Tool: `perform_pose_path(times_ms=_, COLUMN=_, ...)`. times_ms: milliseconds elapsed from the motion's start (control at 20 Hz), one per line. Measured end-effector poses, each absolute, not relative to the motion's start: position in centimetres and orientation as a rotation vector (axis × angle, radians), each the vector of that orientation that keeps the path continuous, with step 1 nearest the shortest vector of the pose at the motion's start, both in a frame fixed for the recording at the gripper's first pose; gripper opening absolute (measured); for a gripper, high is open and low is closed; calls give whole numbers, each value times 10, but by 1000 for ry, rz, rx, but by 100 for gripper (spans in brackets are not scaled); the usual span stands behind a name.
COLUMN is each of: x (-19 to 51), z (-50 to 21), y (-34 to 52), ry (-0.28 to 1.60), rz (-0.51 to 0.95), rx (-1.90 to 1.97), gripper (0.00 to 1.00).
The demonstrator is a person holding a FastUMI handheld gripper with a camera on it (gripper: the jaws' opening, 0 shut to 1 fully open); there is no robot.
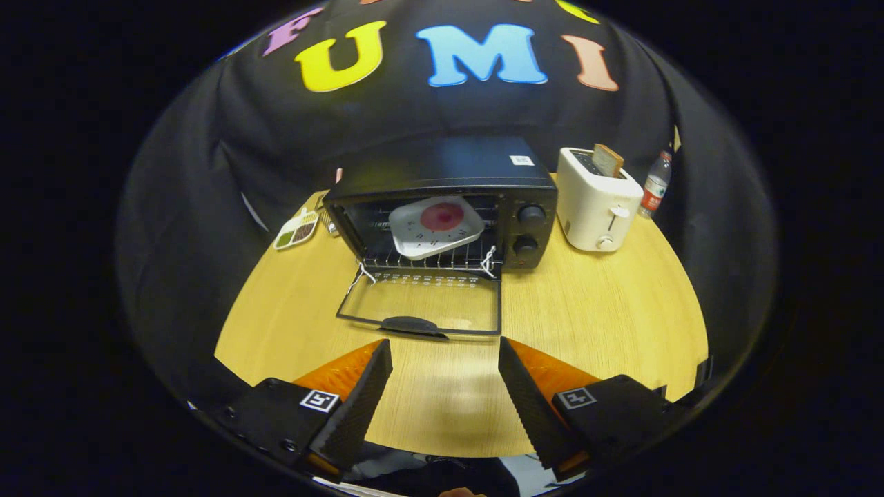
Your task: Open the toaster oven, put the food inside, and close the toaster oven door.
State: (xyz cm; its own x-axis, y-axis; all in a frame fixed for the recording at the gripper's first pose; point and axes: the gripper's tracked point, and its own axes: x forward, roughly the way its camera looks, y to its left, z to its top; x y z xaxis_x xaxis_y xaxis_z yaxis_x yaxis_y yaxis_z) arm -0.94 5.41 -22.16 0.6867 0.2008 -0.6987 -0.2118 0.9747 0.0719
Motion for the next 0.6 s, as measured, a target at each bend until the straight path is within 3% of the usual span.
perform_pose_path(times_ms=300, x=-6, z=-281, y=105, ry=938, rz=237, rx=-77, gripper=99)
perform_pose_path(times_ms=600, x=7, z=-339, y=107, ry=1039, rz=148, rx=-43, gripper=99)
